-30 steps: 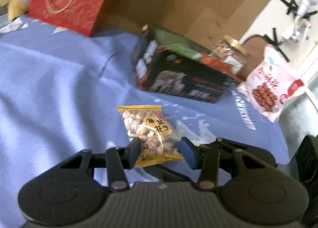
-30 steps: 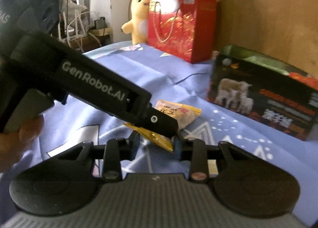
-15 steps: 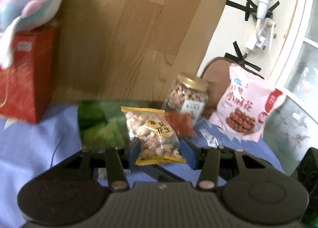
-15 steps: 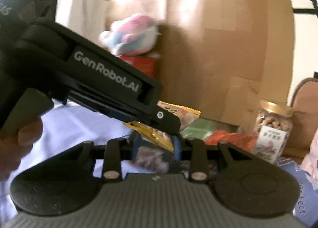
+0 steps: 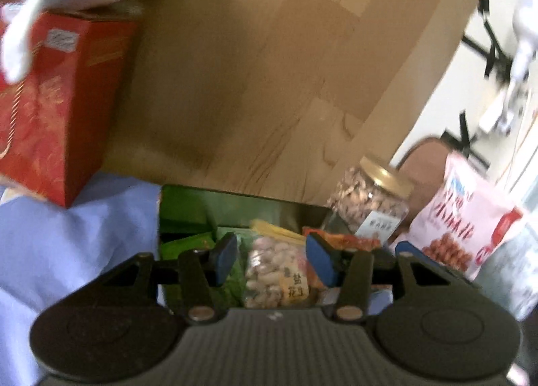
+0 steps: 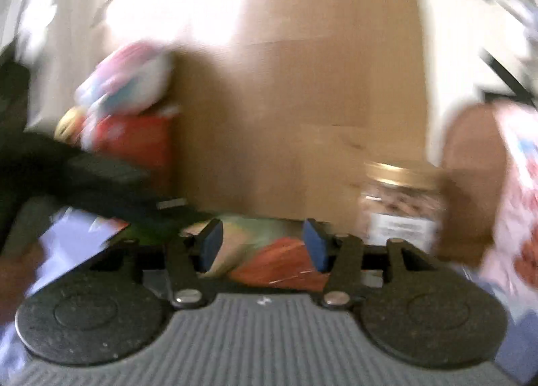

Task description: Organize snacks

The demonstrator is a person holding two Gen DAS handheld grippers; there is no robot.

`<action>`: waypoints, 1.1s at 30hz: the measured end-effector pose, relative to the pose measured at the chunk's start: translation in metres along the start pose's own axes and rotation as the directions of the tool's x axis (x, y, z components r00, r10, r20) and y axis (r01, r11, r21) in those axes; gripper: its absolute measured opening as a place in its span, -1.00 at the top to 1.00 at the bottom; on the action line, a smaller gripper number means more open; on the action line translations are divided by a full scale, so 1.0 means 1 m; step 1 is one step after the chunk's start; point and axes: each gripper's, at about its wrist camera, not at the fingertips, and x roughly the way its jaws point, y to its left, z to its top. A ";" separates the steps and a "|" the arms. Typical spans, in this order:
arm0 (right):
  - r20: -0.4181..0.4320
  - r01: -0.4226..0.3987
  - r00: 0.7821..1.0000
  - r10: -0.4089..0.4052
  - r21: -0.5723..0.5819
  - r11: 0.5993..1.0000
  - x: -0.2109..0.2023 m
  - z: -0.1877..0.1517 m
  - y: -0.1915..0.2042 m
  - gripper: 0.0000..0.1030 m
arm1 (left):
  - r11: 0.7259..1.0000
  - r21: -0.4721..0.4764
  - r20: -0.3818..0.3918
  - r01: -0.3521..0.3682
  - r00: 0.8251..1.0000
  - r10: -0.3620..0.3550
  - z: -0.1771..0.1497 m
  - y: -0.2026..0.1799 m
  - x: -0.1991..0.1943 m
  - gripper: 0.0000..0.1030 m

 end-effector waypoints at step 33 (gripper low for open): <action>-0.080 -0.114 0.988 0.135 0.217 0.969 -0.109 -0.045 0.023 0.24 | 0.951 0.237 -0.060 -0.197 0.974 0.217 -0.118 -0.066 -0.103 -0.14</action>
